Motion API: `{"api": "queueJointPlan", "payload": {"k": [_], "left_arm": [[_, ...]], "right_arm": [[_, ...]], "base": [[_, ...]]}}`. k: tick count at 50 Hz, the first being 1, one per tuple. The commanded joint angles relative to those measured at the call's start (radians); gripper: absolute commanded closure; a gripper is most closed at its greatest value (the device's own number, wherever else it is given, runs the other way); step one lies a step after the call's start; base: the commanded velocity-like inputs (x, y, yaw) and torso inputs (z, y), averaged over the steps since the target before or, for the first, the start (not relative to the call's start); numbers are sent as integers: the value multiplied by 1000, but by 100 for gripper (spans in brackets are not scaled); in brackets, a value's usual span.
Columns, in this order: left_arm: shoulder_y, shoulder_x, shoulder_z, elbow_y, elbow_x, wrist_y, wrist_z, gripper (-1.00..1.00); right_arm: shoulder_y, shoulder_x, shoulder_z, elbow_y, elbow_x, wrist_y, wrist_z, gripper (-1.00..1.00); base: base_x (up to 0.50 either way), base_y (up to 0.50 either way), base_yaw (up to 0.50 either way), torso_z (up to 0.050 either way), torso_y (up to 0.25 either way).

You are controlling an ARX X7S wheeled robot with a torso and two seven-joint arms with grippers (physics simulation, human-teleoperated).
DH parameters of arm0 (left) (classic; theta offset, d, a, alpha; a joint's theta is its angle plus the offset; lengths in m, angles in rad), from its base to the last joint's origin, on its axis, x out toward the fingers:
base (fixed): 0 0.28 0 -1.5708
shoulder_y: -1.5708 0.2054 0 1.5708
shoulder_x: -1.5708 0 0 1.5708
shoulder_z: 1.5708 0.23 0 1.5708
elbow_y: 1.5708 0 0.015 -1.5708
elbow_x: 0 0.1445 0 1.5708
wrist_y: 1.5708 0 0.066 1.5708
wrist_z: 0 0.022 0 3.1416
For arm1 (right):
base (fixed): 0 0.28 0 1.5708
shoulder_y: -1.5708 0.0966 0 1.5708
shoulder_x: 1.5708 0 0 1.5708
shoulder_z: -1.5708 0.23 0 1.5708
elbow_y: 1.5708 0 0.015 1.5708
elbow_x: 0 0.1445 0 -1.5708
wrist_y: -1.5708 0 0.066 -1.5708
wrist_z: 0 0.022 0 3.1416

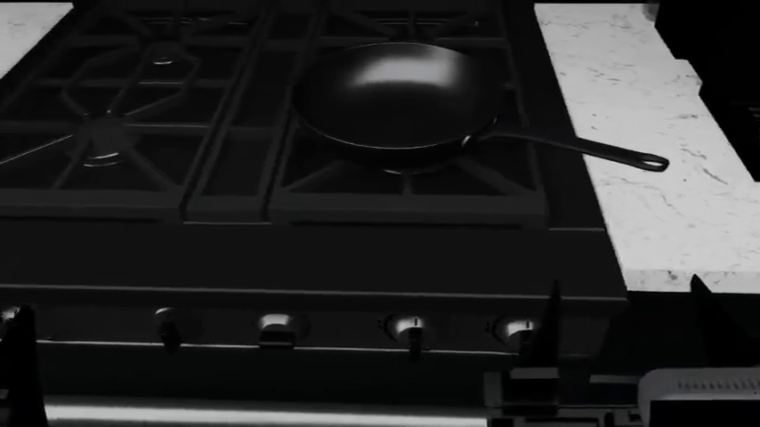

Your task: Pick the salami from the plate and place it in the pan.

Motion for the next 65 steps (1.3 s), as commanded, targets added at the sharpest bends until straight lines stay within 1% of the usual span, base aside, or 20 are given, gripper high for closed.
{"api": "queueJointPlan", "payload": {"k": [1, 11, 12, 21, 22, 28, 45, 51, 65], "left_arm": [[-2, -10, 11, 2, 4, 0, 4, -100], [-16, -18, -9, 17, -3, -2, -17, -100], [-21, -7, -34, 16, -36, -9, -29, -100], [-41, -9, -8, 4, -28, -12, -33, -100], [-50, 9, -36, -5, -82, -26, -46, -100], [-44, 6, -4, -20, -32, -2, -37, -100], [-24, 3, -6, -29, -26, 22, -31, -100], [-21, 9, 28, -27, -13, 29, -23, -100], [-71, -1, 40, -37, -32, 1, -40, -100]], "right_arm": [[-1, 5, 6, -14, 23, 4, -11, -100], [-10, -2, 16, -16, 40, 6, -7, -100], [-11, -1, 10, -13, 35, 2, -6, -100], [2, 7, 5, -25, 44, 19, -5, -100], [8, 8, 4, -27, 40, 21, -1, -100], [6, 10, 2, -6, 38, 3, -6, -100], [-15, 10, -11, -10, 37, -3, 4, -100], [-27, 17, -1, -13, 39, -11, 4, -100], [-6, 22, -17, -7, 42, -3, 6, -100]], "base": [[0, 500, 0, 0, 0], [0, 500, 0, 0, 0], [0, 500, 0, 0, 0], [0, 500, 0, 0, 0], [0, 500, 0, 0, 0], [0, 500, 0, 0, 0], [0, 500, 0, 0, 0], [0, 500, 0, 0, 0], [0, 500, 0, 0, 0]]}}
